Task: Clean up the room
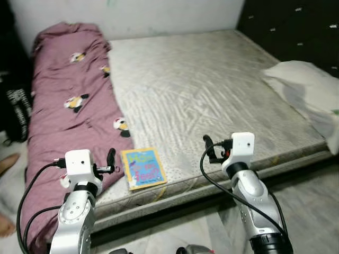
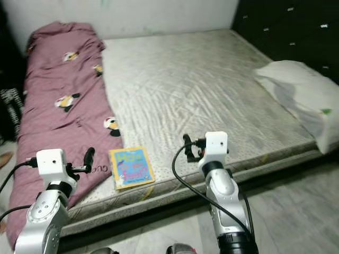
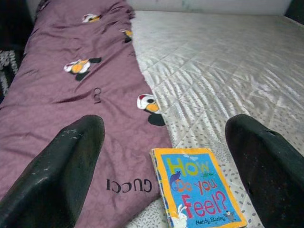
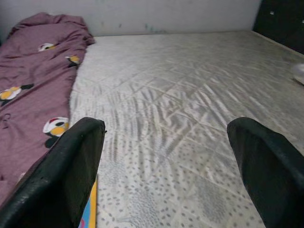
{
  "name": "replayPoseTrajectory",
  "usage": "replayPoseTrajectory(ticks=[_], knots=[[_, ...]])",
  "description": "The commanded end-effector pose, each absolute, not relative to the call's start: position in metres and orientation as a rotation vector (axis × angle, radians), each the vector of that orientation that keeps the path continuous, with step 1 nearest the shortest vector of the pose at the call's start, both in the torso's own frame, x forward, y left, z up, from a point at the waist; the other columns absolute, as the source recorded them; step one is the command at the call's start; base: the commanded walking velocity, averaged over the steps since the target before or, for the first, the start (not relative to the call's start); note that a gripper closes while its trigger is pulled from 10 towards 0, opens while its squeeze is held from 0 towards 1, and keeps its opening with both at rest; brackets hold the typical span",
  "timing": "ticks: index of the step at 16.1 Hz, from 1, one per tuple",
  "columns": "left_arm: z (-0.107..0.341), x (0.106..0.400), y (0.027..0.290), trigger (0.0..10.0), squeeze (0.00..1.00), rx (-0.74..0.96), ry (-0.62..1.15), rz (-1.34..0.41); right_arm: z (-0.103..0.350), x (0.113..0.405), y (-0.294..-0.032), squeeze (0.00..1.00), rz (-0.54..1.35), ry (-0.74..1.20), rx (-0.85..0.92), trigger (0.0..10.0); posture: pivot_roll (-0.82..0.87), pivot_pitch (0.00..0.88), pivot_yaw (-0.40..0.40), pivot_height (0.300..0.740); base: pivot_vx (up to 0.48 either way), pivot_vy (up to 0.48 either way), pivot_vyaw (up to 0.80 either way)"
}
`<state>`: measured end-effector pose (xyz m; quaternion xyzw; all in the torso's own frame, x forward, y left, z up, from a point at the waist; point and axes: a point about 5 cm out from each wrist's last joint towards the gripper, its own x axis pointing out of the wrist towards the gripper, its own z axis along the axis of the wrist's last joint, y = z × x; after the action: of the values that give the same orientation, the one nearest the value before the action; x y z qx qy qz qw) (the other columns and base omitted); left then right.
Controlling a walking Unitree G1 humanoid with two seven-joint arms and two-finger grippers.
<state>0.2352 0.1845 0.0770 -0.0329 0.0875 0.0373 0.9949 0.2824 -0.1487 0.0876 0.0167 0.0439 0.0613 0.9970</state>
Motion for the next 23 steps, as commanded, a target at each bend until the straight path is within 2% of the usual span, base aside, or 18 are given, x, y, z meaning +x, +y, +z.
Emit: replayPoseTrajectory(ticks=[1,5,13,23], knots=[[0.0833,0.2379,0.1854,10.0,0.00,-0.070,0.160,0.085,0.0914,0.2832,-0.1472,0.00,0.133,0.084,0.032,10.0,0.00,0.041,-0.027,0.740,0.000,0.472,0.00],[0.0826,0.2305,0.1843,10.0,0.00,-0.064,0.165,0.049,0.0918,0.2819,-0.1489,0.00,0.123,0.098,0.038,10.0,-0.01,0.046,-0.037,0.740,0.000,0.467,0.00],[0.0878,0.2329,0.1855,10.0,0.00,-0.009,0.154,0.065,0.0934,0.2836,-0.1462,0.00,0.128,0.098,0.042,10.0,0.00,0.042,-0.025,0.740,0.000,0.000,0.00],[0.0877,0.2303,0.1898,10.0,0.00,-0.028,0.154,0.074,0.0927,0.2824,-0.1462,0.00,0.132,0.100,0.048,10.0,0.00,0.046,-0.021,0.740,0.000,0.000,-0.60]])
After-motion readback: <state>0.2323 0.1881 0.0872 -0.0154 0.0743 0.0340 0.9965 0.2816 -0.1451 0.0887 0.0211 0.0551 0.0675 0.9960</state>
